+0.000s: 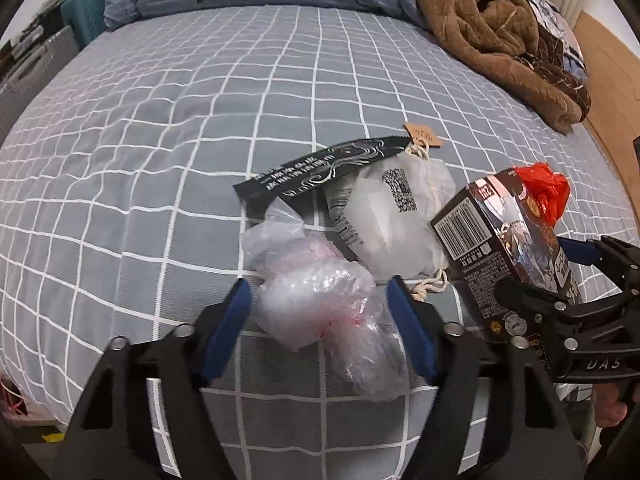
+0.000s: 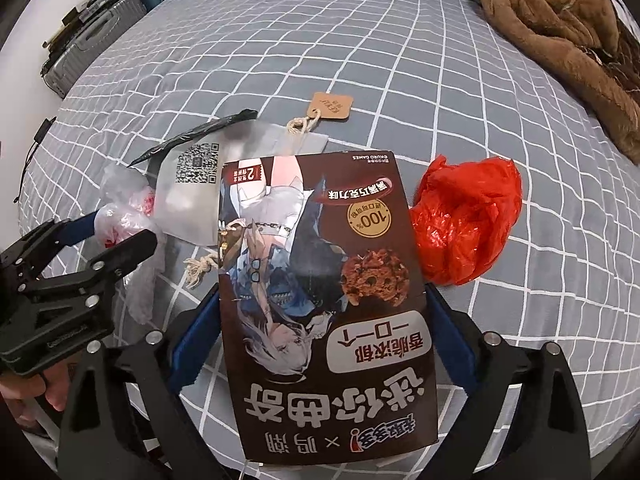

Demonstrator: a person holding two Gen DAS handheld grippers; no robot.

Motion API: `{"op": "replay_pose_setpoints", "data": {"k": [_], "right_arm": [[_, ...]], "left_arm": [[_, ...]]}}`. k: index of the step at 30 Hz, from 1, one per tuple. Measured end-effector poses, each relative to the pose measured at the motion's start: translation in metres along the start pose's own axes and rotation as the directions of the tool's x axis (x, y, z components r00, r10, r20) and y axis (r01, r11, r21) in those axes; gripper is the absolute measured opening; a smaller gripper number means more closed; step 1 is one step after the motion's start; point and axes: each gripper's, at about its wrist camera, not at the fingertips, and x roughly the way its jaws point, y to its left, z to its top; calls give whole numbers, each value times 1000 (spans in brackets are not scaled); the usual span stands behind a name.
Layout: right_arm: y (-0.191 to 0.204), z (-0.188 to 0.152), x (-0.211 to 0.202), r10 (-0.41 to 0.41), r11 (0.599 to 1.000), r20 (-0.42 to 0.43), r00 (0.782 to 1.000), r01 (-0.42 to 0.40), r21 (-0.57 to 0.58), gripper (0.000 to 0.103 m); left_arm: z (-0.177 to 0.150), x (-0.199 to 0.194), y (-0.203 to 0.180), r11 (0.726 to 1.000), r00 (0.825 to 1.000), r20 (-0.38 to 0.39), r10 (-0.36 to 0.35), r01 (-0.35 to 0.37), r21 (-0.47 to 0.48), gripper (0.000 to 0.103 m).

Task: Collect trash
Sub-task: 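Grasp the clear plastic bag with the left tool while the right tool grasps the brown cookie box, then lift the plastic bag and cookie box and carry both over the floor bin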

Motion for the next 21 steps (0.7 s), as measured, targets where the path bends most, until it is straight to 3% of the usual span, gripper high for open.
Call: {"op": "replay_pose_setpoints", "data": {"k": [11, 21], "right_arm": [[-3, -6, -15, -4, 1000, 41, 999, 3, 31, 88], [-2, -22, -46, -6, 997, 91, 996, -1, 75, 88]], "left_arm": [[-2, -10, 1, 1000, 1000, -1, 2, -2, -14, 57], [-12, -48, 1, 1000, 999, 39, 12, -11, -20, 56]]}}
